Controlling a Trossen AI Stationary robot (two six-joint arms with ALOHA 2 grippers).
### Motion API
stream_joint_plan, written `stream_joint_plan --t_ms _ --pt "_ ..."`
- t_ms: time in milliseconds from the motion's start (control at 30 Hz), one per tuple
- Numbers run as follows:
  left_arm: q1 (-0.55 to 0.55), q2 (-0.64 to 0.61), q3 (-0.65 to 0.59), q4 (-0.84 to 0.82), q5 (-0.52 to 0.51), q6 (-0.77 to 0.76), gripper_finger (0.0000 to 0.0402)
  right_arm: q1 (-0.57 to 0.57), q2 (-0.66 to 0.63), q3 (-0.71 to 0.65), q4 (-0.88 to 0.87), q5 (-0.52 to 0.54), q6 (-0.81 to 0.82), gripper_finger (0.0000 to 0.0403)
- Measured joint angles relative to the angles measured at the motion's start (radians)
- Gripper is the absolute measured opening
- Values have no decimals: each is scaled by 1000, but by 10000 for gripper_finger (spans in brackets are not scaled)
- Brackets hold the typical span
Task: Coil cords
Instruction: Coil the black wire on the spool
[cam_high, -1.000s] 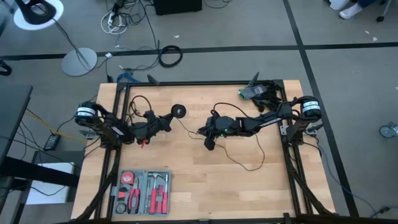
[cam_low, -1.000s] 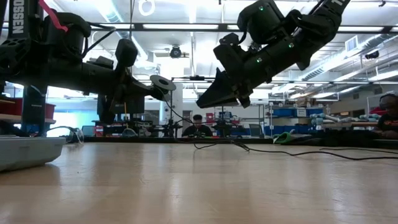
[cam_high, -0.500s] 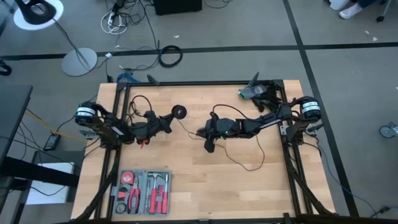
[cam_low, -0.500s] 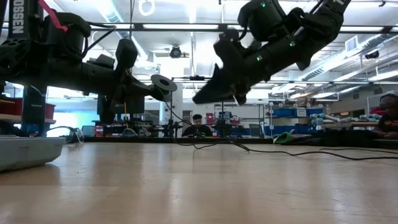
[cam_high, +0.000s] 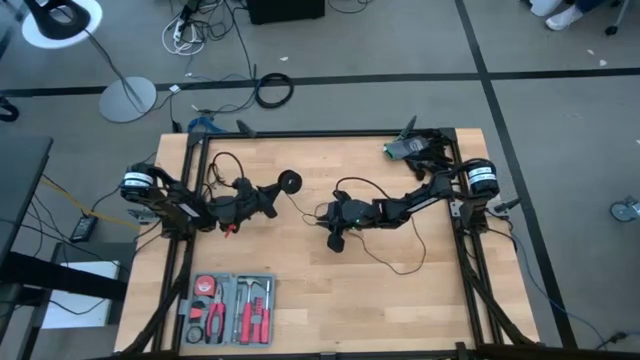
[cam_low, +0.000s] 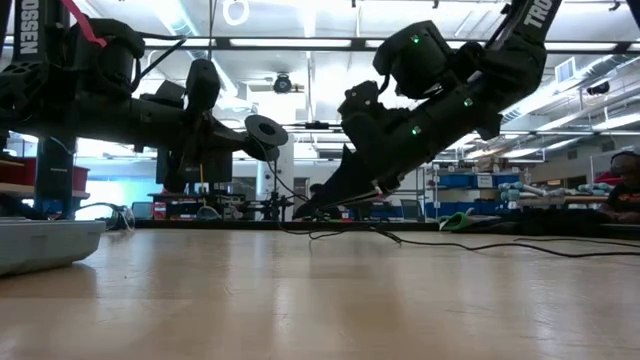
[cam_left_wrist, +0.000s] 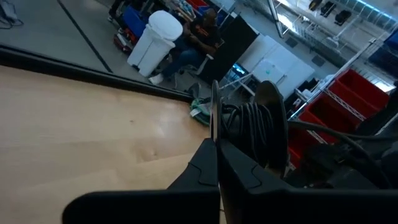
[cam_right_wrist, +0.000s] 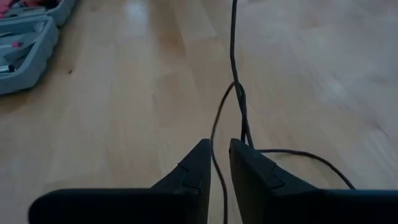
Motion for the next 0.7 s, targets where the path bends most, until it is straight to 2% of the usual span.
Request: stream_joint_plan --t_ms 367,567,700 --pt "0 -23 5 66 41 152 0 2 -23 0 71 13 -47 57" --pt "0 -63 10 73 58 218 0 2 -121 2 118 17 -102 57" --pt "0 -88 9 73 72 260 0 -9 -165 2 124 65 -168 57"
